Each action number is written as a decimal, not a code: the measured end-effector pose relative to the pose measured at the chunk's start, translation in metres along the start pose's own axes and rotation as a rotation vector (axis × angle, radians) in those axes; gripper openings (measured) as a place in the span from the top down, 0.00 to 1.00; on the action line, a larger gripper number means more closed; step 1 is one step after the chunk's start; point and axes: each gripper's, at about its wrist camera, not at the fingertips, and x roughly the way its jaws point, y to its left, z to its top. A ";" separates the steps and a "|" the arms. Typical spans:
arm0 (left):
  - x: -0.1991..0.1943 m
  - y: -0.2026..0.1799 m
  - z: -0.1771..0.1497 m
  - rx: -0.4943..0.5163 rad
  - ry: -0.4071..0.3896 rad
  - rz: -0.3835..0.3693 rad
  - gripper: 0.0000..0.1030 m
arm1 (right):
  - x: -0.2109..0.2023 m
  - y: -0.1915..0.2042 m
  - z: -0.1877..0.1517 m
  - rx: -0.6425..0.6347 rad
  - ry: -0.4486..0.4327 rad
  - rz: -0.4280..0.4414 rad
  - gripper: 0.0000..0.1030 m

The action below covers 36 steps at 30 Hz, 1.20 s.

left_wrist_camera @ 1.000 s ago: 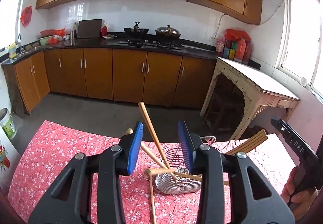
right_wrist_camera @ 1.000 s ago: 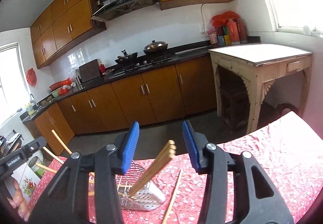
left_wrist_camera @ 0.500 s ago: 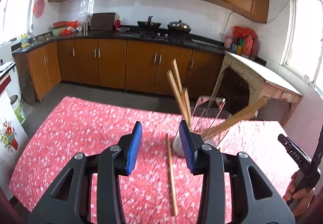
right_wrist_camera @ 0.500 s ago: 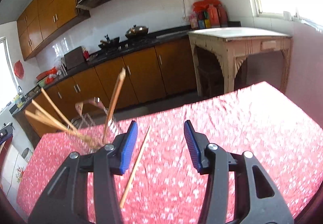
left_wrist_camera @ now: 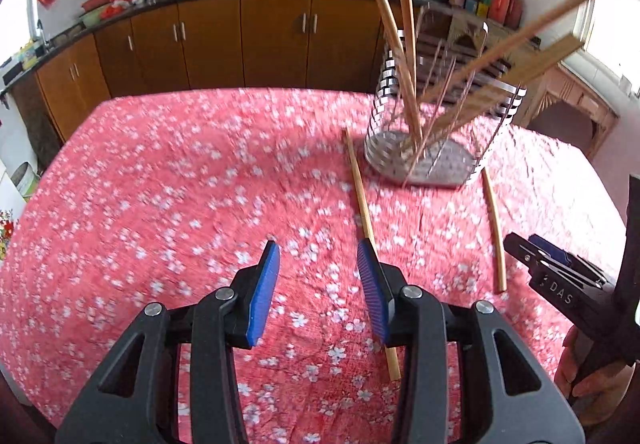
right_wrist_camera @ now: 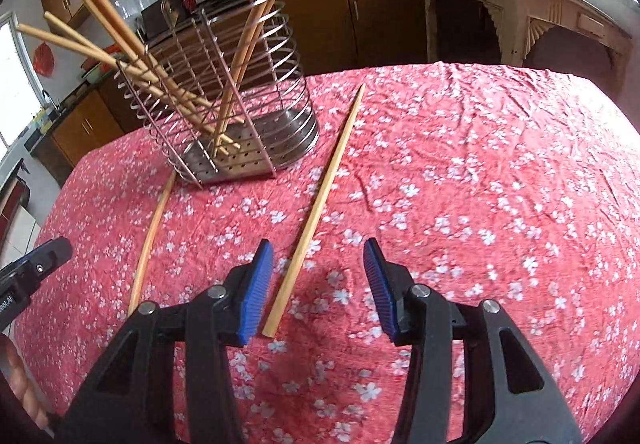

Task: Organize utensils
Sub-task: 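Return both tools to the tablecloth and close each on a chopstick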

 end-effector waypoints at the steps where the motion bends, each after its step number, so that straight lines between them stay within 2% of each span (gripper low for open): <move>1: 0.005 -0.001 -0.004 0.002 0.013 -0.002 0.60 | 0.004 0.003 -0.001 -0.010 0.010 -0.003 0.56; 4: 0.021 -0.003 -0.008 -0.001 0.054 -0.021 0.60 | 0.008 0.009 -0.002 -0.052 0.006 -0.041 0.61; 7: 0.030 -0.008 -0.012 0.012 0.072 -0.031 0.60 | 0.007 0.006 -0.002 -0.056 0.004 -0.071 0.80; 8: 0.033 -0.010 -0.013 0.018 0.077 -0.037 0.60 | 0.007 0.001 -0.002 -0.043 0.003 -0.074 0.90; 9: 0.036 -0.013 -0.014 0.024 0.081 -0.039 0.60 | 0.006 -0.004 -0.001 -0.030 0.003 -0.072 0.91; 13: 0.043 -0.020 -0.016 0.037 0.084 -0.044 0.60 | 0.004 -0.036 0.004 0.036 -0.011 -0.113 0.92; 15: 0.045 -0.023 -0.016 0.042 0.078 -0.036 0.63 | 0.003 -0.056 0.010 0.092 -0.021 -0.140 0.93; 20: 0.051 -0.026 -0.011 0.051 0.061 0.003 0.91 | 0.003 -0.083 0.018 0.136 -0.028 -0.146 0.93; 27: 0.070 0.014 0.014 -0.048 0.061 0.027 0.93 | 0.009 -0.091 0.026 0.119 -0.030 -0.134 0.93; 36: 0.062 0.040 0.007 -0.083 0.082 -0.052 0.90 | 0.002 -0.085 0.016 0.099 -0.025 -0.126 0.89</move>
